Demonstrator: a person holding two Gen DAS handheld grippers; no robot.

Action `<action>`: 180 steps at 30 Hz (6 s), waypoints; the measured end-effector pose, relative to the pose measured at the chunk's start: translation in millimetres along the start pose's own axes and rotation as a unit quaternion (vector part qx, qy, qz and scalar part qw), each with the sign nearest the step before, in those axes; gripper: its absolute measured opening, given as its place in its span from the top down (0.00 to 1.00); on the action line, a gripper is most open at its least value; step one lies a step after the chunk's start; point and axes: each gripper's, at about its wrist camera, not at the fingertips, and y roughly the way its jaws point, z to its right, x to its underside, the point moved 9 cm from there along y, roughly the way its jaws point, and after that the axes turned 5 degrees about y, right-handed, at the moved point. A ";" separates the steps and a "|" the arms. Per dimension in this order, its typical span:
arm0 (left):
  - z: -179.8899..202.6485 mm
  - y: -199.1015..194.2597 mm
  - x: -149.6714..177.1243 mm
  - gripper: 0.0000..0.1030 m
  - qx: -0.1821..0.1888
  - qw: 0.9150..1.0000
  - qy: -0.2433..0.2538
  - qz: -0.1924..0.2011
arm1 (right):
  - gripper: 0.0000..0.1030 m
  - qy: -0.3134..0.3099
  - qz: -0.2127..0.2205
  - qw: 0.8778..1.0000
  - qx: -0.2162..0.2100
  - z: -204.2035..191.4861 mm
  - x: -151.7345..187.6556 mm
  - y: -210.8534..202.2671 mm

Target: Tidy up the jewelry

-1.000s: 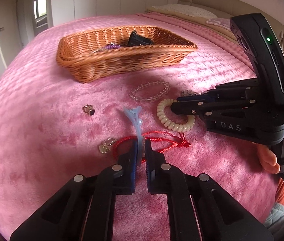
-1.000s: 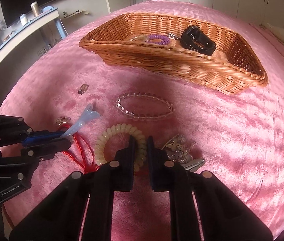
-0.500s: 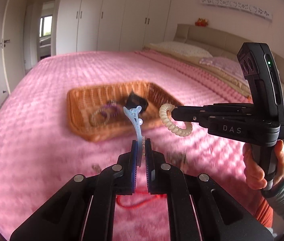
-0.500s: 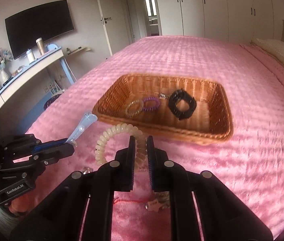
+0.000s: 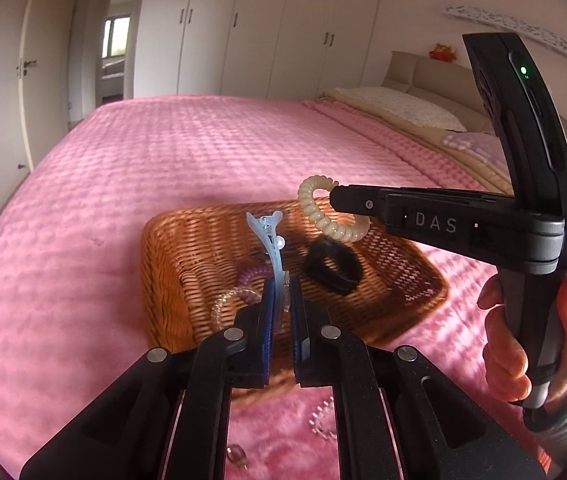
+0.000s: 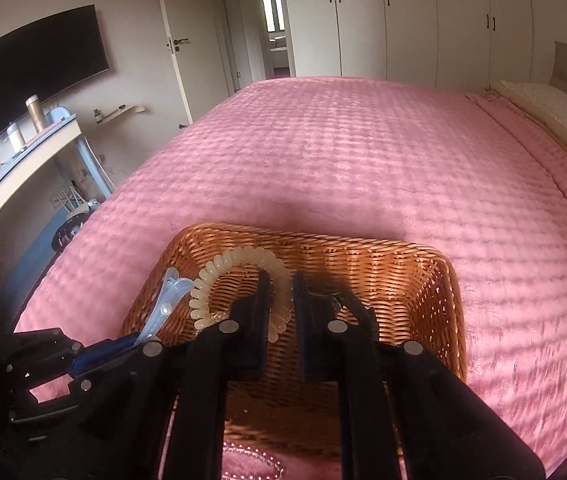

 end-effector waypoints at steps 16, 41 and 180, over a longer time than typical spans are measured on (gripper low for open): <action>-17.5 51.9 20.0 0.95 -0.052 0.998 -0.001 -0.039 | 0.91 0.015 -0.056 0.998 0.014 14.3 17.4 69.4; 5.1 -12.1 10.9 0.61 -0.028 1.000 -0.012 0.000 | 0.74 0.013 -0.012 1.000 -0.004 7.9 22.6 -22.4; -20.0 9.1 -24.6 0.98 -0.067 0.997 -0.021 0.021 | 0.80 0.059 -0.058 0.992 -0.096 -4.0 -0.4 15.6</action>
